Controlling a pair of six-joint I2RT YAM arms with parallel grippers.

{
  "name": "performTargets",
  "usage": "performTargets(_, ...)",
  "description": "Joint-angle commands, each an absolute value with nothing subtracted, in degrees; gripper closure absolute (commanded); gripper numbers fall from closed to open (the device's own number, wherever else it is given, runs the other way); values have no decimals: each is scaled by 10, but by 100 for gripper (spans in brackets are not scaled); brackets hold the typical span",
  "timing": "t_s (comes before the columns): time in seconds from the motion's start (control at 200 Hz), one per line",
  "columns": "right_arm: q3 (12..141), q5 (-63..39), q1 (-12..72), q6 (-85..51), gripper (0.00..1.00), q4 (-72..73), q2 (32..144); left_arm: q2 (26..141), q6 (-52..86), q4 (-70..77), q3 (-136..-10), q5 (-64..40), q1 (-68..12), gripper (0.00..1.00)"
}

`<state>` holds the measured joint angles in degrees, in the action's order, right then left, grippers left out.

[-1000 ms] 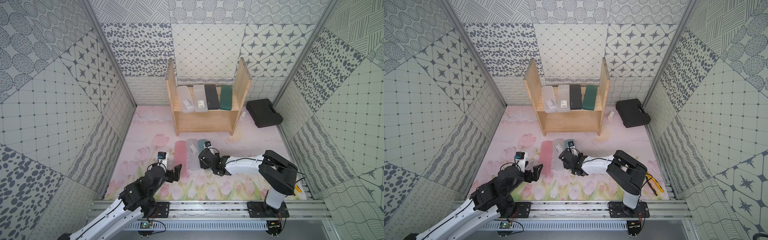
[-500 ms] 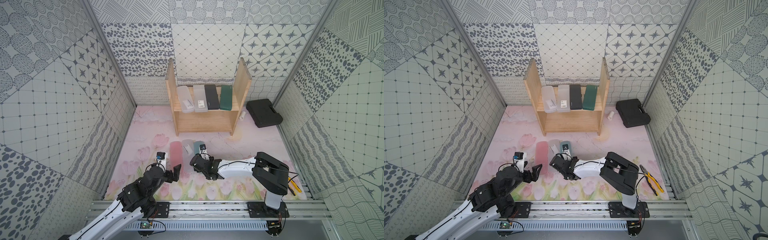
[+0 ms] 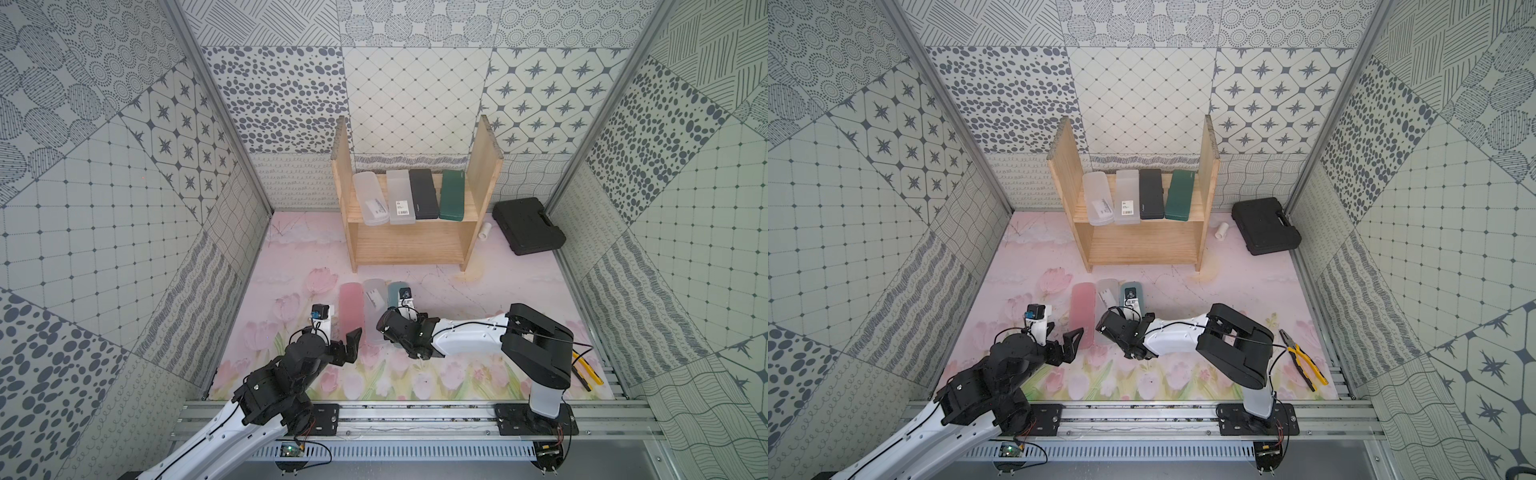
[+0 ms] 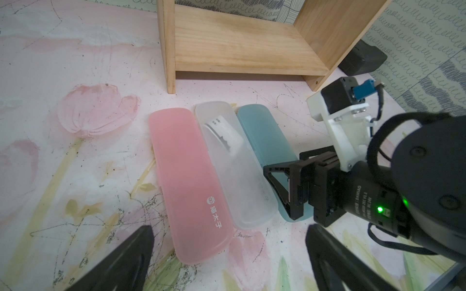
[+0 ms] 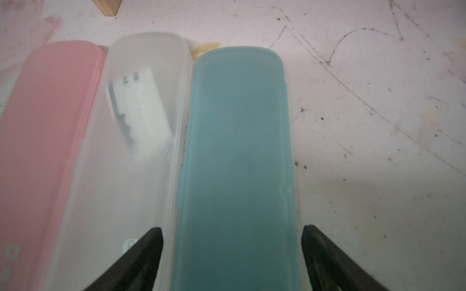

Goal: Remove the pencil cases from the shelf
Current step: Place the pencil case at the center of the board, then pick up the pencil case from the shelf.

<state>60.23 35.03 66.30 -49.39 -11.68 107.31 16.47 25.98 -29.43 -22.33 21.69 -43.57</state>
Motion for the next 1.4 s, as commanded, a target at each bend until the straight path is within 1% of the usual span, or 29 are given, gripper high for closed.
performTargets(0.0, 606, 361, 666, -497, 8, -118, 1059, 162, 263, -302, -231, 234, -434, 1)
performTargets(0.205, 583, 351, 659, -456, 5, -118, 984, 163, 262, -303, -238, 243, -435, 1)
performTargets(0.29, 576, 320, 646, -415, 4, -119, 945, 165, 269, -298, -246, 248, -435, 1)
performTargets(0.36, 567, 276, 628, -379, 3, -119, 909, 171, 277, -288, -255, 249, -435, 1)
performTargets(0.405, 563, 248, 616, -354, 2, -124, 884, 181, 283, -284, -267, 249, -435, 1)
performTargets(0.47, 557, 235, 606, -327, 2, -135, 842, 208, 291, -282, -289, 254, -435, 1)
performTargets(0.67, 566, 229, 569, -263, 2, -201, 706, 311, 276, -270, -366, 249, -435, 1)
performTargets(0.82, 614, 267, 538, -222, 2, -251, 653, 359, 253, -252, -393, 244, -435, 1)
performTargets(0.965, 661, 256, 484, -205, 2, -268, 647, 384, 237, -200, -387, 237, -435, 1)
performTargets(1.105, 712, 230, 435, -195, 2, -272, 678, 397, 222, -156, -355, 237, -435, 1)
performTargets(1.301, 797, 208, 391, -181, 4, -275, 751, 364, 193, -103, -292, 239, -435, 1)
performTargets(1.391, 833, 201, 376, -187, 6, -277, 782, 341, 189, -122, -289, 244, -435, 1)
